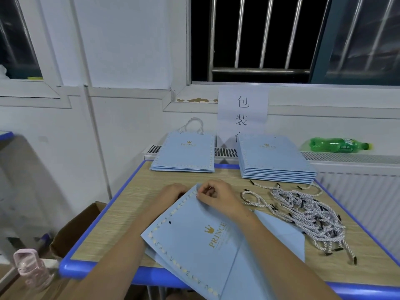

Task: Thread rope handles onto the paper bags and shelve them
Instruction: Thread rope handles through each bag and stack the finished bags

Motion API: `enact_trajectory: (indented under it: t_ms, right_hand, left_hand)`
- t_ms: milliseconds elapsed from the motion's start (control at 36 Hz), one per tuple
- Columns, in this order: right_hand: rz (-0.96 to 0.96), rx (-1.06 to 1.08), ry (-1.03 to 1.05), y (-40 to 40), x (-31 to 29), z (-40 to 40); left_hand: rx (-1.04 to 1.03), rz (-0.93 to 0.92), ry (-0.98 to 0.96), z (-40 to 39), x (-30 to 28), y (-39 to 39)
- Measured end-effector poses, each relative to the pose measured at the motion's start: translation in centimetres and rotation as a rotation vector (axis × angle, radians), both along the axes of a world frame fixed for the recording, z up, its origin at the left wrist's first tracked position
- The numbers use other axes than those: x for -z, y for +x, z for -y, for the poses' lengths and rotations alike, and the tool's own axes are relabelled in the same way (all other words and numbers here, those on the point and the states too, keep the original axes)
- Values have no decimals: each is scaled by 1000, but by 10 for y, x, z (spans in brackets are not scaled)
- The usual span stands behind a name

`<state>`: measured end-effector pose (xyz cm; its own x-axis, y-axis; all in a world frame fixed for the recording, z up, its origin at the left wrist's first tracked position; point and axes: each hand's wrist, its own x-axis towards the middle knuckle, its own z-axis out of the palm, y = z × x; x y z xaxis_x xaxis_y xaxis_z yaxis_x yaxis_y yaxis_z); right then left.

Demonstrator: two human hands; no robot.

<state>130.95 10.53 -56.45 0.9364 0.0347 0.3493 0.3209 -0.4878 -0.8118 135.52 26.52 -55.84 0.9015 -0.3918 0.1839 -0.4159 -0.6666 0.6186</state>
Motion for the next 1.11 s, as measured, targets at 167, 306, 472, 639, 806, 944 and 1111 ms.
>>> enact_trajectory:
  t_ms: [167, 306, 472, 639, 806, 944, 1111]
  right_hand:
    - [3, -18, -84, -2, -3, 0]
    - [17, -30, -65, -2, -3, -2]
    - [31, -31, -96, -1, -4, -4]
    - [-19, -60, -50, -1, 1, -2]
    - [-55, -51, 6, -4, -6, -4]
    - [-19, 5, -350, -7, -28, 0]
    - [-40, 402, -689, -11, -59, 38]
  left_hand:
    - [125, -35, -124, -9, 0, -13]
    - [183, -197, -254, -15, -2, -15]
    - [97, -467, -443, -16, -11, -13]
    - [110, -538, -428, -21, -8, -8]
    - [86, -482, -435, -20, -6, -8]
    - [69, -477, -439, -23, -5, -6]
    - [-35, -458, -453, -27, -7, -1]
